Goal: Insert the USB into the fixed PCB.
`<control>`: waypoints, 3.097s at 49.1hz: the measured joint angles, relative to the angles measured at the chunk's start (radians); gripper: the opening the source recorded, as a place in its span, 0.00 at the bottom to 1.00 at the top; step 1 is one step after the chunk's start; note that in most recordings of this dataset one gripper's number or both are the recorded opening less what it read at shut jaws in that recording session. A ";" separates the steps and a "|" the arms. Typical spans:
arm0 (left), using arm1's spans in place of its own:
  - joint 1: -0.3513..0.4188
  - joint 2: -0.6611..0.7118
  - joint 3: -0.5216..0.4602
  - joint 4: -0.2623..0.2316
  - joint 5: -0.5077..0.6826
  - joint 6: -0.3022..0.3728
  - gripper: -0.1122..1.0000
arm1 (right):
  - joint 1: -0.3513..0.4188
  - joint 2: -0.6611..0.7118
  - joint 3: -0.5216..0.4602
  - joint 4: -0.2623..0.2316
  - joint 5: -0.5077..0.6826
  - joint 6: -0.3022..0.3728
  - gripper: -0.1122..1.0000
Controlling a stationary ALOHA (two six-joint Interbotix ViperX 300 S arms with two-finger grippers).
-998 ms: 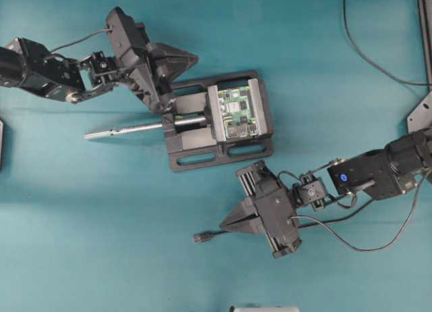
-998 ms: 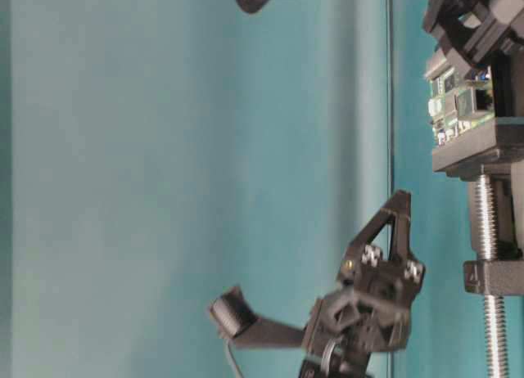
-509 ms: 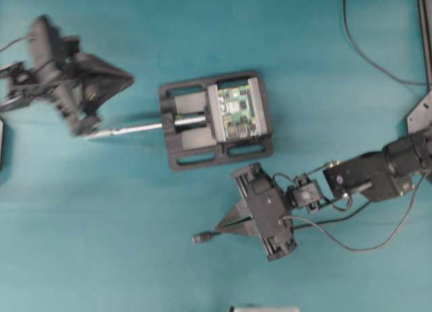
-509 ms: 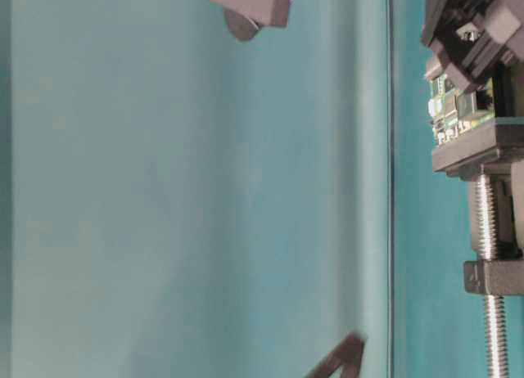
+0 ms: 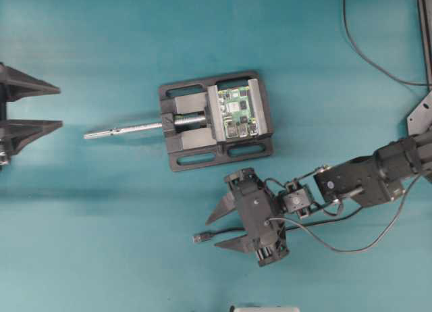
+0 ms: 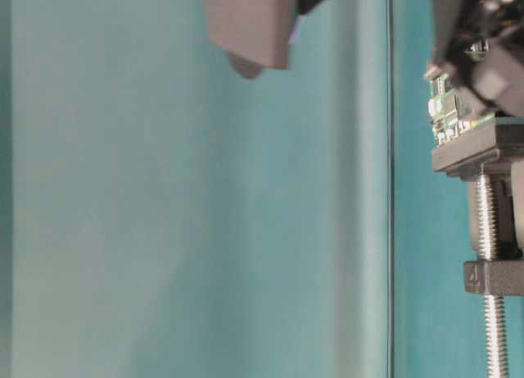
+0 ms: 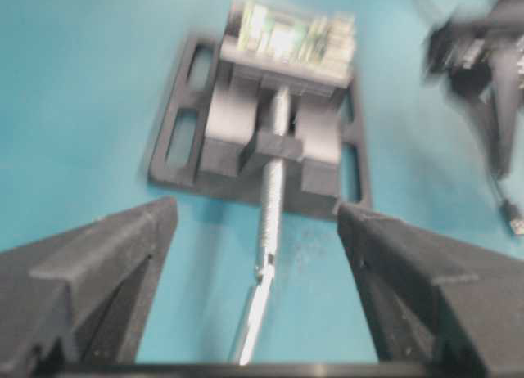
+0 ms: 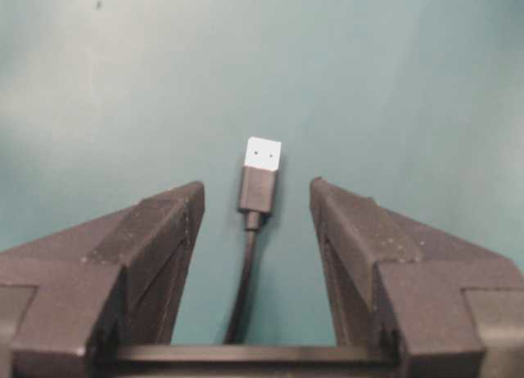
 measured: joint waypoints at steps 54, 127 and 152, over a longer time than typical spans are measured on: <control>-0.002 -0.100 0.066 0.017 0.089 0.002 0.96 | 0.011 0.055 -0.032 0.083 0.031 0.002 0.60; 0.000 -0.100 0.066 0.015 0.089 0.002 0.96 | 0.078 0.078 -0.049 0.173 0.092 0.018 0.40; -0.002 -0.098 0.066 0.017 0.089 0.002 0.96 | 0.092 0.077 -0.044 0.173 0.155 0.020 0.29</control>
